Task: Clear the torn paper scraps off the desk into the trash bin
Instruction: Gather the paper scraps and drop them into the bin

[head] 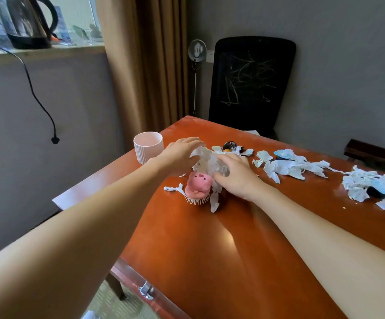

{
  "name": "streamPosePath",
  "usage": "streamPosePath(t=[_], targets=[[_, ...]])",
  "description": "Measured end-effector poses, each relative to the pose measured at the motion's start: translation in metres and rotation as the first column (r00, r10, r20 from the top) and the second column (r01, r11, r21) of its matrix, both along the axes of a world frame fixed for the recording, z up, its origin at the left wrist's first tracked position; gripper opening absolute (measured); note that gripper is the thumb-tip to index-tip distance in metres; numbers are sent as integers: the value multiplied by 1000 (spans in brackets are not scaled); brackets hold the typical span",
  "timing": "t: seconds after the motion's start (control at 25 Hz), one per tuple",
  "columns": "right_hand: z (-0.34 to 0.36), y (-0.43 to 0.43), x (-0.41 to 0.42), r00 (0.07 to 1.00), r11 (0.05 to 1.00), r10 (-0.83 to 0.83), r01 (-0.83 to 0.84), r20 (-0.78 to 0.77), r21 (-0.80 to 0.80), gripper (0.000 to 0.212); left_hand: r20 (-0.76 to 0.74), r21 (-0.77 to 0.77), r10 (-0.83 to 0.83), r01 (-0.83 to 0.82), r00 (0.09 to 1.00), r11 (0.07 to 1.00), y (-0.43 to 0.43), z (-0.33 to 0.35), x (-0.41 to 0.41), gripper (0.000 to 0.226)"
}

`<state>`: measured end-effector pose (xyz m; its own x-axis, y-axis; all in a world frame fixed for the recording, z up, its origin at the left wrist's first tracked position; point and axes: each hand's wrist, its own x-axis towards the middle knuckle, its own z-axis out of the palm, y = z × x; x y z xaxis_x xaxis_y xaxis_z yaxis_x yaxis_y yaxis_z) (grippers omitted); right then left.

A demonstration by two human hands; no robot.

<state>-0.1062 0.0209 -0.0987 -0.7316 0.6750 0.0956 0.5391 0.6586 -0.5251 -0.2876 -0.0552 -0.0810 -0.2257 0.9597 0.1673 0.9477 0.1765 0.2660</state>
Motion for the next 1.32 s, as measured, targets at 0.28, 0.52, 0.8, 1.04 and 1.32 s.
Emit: streamPosePath(t=[0.28, 0.52, 0.8, 1.04, 1.32], targets=[[-9, 11, 13, 994, 998, -25, 18, 103, 63, 48, 38, -44, 50, -48, 998, 998, 4, -17, -6, 45], [-6, 16, 21, 997, 981, -71, 66, 25, 180, 44, -24, -5, 39, -39, 999, 999, 5, -12, -7, 49], [-6, 15, 20, 994, 998, -6, -1, 114, 62, 63, 41, -168, 3, 4, 999, 986, 13, -22, -11, 56], [-19, 26, 23, 990, 993, -32, 17, 134, 118, 54, 138, -179, -3, 28, 990, 983, 16, -32, -17, 54], [-21, 27, 26, 997, 994, -67, 64, 39, 90, 38, 26, -143, 61, -57, 998, 988, 8, -31, -13, 48]])
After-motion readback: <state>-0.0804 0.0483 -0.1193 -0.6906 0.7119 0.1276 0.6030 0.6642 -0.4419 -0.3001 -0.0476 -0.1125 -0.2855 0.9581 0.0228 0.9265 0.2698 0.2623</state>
